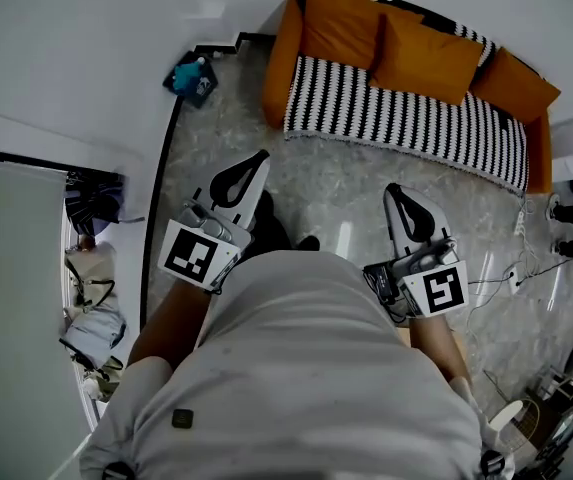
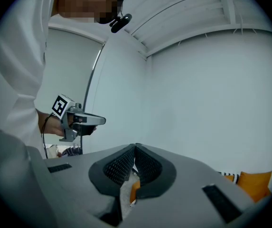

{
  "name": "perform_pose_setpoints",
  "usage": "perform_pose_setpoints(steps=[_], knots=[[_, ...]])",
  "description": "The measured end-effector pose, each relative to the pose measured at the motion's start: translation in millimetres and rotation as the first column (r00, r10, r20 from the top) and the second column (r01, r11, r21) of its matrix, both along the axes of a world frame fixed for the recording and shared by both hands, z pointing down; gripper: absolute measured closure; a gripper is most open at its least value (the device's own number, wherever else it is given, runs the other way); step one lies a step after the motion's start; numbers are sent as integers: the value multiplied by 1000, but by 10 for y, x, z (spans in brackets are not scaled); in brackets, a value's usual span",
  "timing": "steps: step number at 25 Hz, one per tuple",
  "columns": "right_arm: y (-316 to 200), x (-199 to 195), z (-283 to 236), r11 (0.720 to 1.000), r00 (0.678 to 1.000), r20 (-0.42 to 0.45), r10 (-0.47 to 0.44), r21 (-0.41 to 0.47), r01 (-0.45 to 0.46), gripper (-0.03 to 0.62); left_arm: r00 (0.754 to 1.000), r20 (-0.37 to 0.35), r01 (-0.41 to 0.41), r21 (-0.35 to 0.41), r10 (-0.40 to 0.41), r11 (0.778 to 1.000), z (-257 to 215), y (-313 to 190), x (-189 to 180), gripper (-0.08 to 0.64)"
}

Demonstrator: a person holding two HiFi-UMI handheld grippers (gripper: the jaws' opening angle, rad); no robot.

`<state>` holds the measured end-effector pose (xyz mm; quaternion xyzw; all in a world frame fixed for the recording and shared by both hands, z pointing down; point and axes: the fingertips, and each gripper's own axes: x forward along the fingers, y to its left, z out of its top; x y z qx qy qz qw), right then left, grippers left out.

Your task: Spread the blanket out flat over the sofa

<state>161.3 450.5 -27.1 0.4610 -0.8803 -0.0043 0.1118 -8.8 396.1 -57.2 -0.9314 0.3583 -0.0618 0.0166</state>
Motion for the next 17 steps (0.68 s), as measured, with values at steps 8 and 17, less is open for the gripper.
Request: perform_pose_setpoints(steps=[8,17], knots=[[148,-21,-120,1000,1000,16,-7,28,7,565,1000,2,14,-2,-14,1000,-36,220,-48,554],[261,-148,-134,1000,1000,6,-16,25,16,565,1000,-12,16,13,-16,1000,-84,334,-160,554]])
